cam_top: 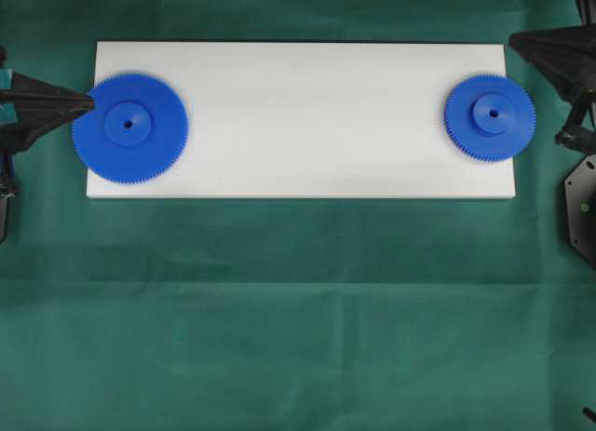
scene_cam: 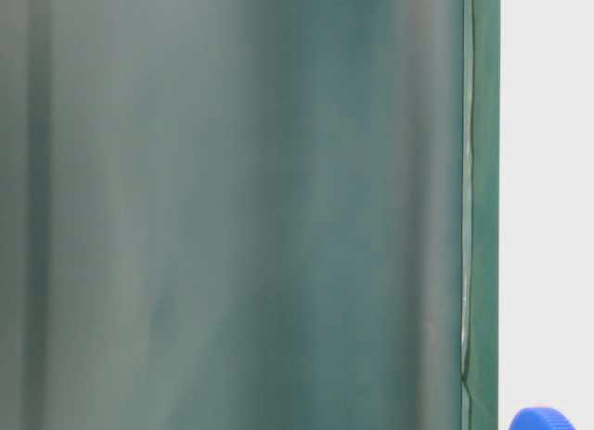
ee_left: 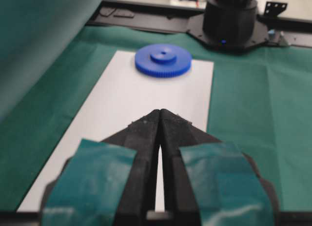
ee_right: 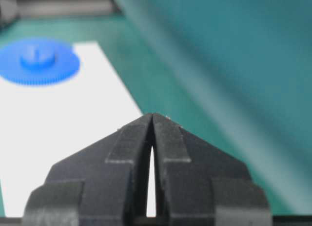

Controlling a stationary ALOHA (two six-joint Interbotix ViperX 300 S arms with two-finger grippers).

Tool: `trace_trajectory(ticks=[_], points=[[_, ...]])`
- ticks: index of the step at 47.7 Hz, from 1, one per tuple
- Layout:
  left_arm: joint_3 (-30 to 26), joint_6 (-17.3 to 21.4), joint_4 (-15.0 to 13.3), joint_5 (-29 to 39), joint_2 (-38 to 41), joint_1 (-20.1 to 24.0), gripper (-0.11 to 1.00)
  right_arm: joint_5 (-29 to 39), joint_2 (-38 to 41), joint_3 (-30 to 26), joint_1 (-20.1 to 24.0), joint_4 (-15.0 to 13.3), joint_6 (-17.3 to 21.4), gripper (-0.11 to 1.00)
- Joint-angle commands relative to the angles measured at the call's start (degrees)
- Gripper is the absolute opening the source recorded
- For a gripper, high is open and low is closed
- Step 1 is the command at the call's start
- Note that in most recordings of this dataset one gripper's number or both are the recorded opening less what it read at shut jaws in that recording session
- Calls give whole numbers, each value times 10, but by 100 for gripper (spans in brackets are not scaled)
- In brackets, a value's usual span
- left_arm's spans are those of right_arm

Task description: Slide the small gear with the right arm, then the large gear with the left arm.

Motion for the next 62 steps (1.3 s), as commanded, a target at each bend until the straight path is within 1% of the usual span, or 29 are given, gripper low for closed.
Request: trace_trajectory(ticks=[1,3,6,11,22,28,32,38,48,62], points=[[-5,-1,-1,4,3,4,0,48,11,-20,-8,0,16,50],[-5,-1,-1,7,3,4,0,80,15,-25,-11,0,32,50],[-5,-1,-1,11,3,4,0,135,18,-30,-18,-1,65,50],[-5,-2,-1,16,6,4,0,192,19,-31,-24,-8,110,50],[-5,-2,-1,17,9,7,0,280,51,-19,-26,-75,206,50],[-5,-2,-1,17,9,7,0,297,76,-13,-26,-100,240,50],[-5,-2,-2,17,9,6,0,296,91,-11,-26,-105,250,50],[-5,-2,-1,17,9,7,0,282,109,-5,-26,-106,252,50],[-3,-2,-1,16,9,7,0,215,149,17,-26,-106,256,50],[-1,-3,-1,17,9,6,0,171,219,26,-26,-105,257,50]])
